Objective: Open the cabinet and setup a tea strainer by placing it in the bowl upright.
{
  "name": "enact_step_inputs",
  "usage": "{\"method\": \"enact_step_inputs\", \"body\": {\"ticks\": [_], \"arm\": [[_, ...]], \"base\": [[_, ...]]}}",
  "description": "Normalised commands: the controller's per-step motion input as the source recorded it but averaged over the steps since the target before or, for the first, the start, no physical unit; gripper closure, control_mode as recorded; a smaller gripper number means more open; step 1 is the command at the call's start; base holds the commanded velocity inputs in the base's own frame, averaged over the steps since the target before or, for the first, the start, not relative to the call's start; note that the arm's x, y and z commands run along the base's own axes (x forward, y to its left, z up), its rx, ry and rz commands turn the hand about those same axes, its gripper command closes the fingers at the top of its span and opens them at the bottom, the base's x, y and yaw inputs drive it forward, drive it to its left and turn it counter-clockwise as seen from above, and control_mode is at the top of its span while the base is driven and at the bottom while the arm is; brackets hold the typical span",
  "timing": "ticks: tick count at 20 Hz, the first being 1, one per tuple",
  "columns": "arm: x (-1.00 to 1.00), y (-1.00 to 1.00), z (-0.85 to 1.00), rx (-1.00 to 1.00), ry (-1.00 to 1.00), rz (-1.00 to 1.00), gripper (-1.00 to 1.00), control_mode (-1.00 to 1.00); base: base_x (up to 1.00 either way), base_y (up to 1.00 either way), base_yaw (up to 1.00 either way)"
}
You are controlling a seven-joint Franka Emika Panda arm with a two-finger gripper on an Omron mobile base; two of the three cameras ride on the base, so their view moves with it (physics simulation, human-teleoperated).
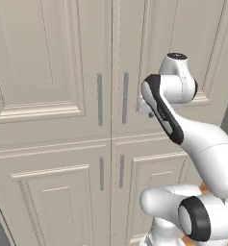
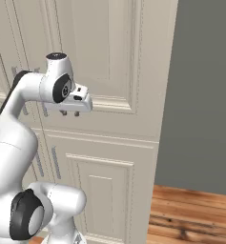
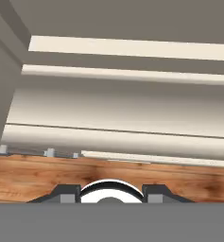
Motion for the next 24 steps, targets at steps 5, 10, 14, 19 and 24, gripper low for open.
{"method": "enact_step_inputs", "body": {"ticks": [5,10,14,19,24], "arm": [[-0.34,0.29,0.01,0.00,-0.15,-0.02,-1.00,-1.00],[-0.47,0.73,0.22,-0.04,-0.53,-0.02,-1.00,-1.00],[-0.02,0.99,0.36,-0.15,-0.64,-0.08,-1.00,-1.00],[0.00,0.97,0.41,-0.07,-0.40,-0.04,-1.00,-1.00],[0.00,0.75,0.22,0.00,-0.12,-0.04,-1.00,-1.00]], "base": [[0.00,0.00,0.00],[0.00,0.00,0.00],[0.00,0.00,0.00],[0.00,0.00,0.00],[0.00,0.00,0.00]]}}
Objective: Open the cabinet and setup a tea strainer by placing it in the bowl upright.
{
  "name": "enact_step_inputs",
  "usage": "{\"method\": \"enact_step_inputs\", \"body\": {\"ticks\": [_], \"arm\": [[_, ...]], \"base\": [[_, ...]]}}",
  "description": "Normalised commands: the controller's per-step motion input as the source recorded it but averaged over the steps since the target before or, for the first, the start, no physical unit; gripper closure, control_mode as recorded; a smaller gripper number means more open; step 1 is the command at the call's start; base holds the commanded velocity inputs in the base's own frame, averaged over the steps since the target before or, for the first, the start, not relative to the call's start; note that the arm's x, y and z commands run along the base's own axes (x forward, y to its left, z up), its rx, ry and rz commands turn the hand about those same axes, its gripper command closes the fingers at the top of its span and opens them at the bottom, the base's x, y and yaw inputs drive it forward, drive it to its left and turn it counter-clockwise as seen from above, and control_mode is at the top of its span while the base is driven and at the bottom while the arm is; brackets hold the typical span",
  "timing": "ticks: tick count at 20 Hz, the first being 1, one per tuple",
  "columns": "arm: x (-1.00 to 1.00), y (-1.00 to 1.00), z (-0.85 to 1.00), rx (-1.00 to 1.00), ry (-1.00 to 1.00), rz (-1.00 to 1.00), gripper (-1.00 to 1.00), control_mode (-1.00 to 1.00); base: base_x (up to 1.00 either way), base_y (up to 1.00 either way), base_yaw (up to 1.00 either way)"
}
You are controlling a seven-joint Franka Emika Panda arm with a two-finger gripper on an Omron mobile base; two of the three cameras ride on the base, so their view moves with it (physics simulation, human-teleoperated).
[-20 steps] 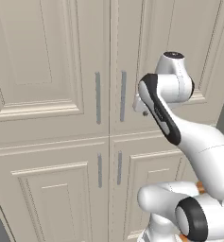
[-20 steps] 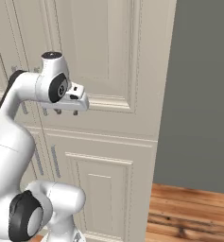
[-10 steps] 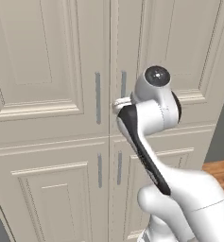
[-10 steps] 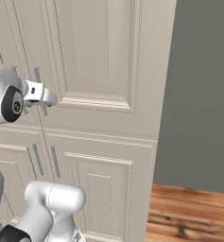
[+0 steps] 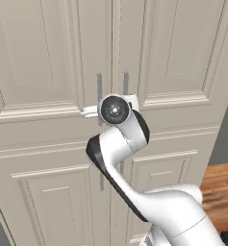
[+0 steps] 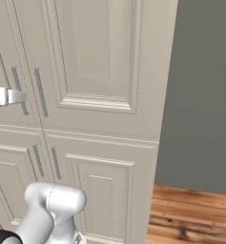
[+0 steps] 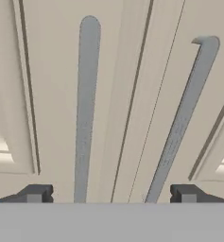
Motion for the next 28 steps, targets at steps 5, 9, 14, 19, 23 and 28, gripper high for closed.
{"method": "enact_step_inputs", "body": {"ticks": [5,9,14,19,23,28], "arm": [[0.13,0.55,0.01,0.00,-0.01,0.00,-1.00,-1.00],[0.13,0.01,-0.01,0.01,0.00,-0.01,-1.00,-1.00],[0.18,-0.07,-0.01,0.00,0.01,-0.04,-1.00,-1.00],[0.75,-0.03,0.00,0.00,0.09,0.00,-1.00,-1.00],[0.81,0.00,0.00,0.05,0.04,0.00,-1.00,-1.00],[0.36,0.00,0.00,0.00,0.00,0.00,-1.00,-1.00]], "base": [[0.00,0.00,0.00],[0.00,0.00,0.00],[0.00,0.00,0.00],[0.00,0.00,0.00],[0.00,0.00,0.00],[0.00,0.00,0.00]]}}
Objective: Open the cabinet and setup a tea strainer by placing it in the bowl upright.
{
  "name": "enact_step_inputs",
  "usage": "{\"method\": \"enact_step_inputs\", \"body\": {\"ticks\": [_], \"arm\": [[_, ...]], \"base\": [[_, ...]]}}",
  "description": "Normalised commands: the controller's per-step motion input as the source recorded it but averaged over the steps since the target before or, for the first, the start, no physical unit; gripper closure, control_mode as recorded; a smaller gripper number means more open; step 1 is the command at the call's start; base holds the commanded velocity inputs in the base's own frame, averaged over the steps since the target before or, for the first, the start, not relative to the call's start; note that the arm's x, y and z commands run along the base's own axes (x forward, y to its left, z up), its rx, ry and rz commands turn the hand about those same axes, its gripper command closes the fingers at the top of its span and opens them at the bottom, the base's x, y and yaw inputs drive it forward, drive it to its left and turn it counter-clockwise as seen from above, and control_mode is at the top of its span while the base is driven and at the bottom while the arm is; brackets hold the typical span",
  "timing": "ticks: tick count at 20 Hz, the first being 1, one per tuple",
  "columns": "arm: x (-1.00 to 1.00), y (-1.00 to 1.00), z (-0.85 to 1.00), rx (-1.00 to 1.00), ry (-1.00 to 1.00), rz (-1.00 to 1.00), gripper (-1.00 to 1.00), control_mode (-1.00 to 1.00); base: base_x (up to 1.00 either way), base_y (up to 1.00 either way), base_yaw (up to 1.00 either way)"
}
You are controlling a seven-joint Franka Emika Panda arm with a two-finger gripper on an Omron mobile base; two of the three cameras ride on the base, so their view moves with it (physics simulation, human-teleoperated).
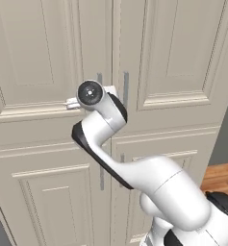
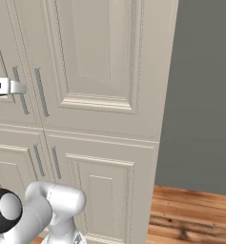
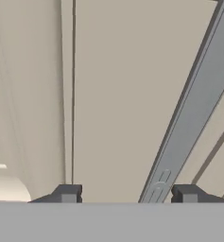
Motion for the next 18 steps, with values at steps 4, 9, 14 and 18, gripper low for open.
{"method": "enact_step_inputs", "body": {"ticks": [4,9,14,18], "arm": [[0.27,-0.01,-0.05,0.00,0.00,0.00,-1.00,-1.00],[0.23,-0.19,-0.26,-0.01,-0.12,0.00,-1.00,-1.00],[0.06,-0.22,-0.21,0.00,-0.22,0.00,-1.00,-1.00],[-0.01,-0.18,0.00,0.00,-0.23,0.00,-1.00,-1.00]], "base": [[0.00,0.00,0.00],[0.00,0.00,0.00],[0.00,0.00,0.00],[0.00,0.00,0.00]]}}
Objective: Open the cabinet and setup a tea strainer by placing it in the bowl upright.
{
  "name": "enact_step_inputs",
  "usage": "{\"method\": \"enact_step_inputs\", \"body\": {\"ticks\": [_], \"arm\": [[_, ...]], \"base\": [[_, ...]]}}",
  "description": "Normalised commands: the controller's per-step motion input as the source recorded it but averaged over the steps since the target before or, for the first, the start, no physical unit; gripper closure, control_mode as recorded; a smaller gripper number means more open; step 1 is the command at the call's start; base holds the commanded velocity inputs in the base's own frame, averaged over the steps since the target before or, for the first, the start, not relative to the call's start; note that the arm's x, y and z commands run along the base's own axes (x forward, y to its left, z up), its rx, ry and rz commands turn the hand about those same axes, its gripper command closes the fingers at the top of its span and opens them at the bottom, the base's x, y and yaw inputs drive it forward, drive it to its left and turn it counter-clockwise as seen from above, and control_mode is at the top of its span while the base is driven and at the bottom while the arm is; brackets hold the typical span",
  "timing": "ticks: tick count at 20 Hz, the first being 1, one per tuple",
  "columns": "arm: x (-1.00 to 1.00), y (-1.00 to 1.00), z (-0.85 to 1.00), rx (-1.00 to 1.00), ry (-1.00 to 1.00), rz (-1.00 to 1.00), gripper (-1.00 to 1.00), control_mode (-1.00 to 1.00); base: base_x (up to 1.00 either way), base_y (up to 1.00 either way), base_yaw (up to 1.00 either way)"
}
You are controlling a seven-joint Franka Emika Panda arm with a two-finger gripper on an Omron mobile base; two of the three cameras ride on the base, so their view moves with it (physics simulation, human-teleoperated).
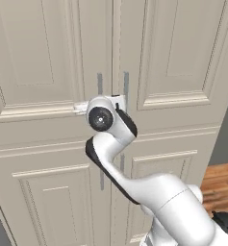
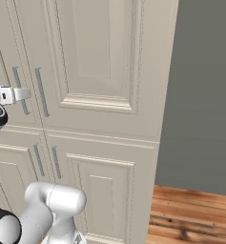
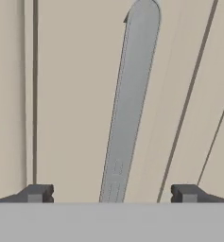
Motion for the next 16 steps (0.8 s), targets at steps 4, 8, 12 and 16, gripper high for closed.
{"method": "enact_step_inputs", "body": {"ticks": [4,8,12,16], "arm": [[0.14,0.00,0.00,0.00,-0.09,0.00,-1.00,-1.00],[0.22,0.00,0.00,0.00,-0.04,0.00,1.00,-1.00],[0.11,0.00,0.00,0.00,0.00,0.02,1.00,-1.00],[0.00,0.00,0.00,0.00,0.00,0.00,1.00,-1.00]], "base": [[0.00,0.00,0.00],[0.00,0.00,0.00],[0.00,0.00,0.00],[0.00,0.00,0.00]]}}
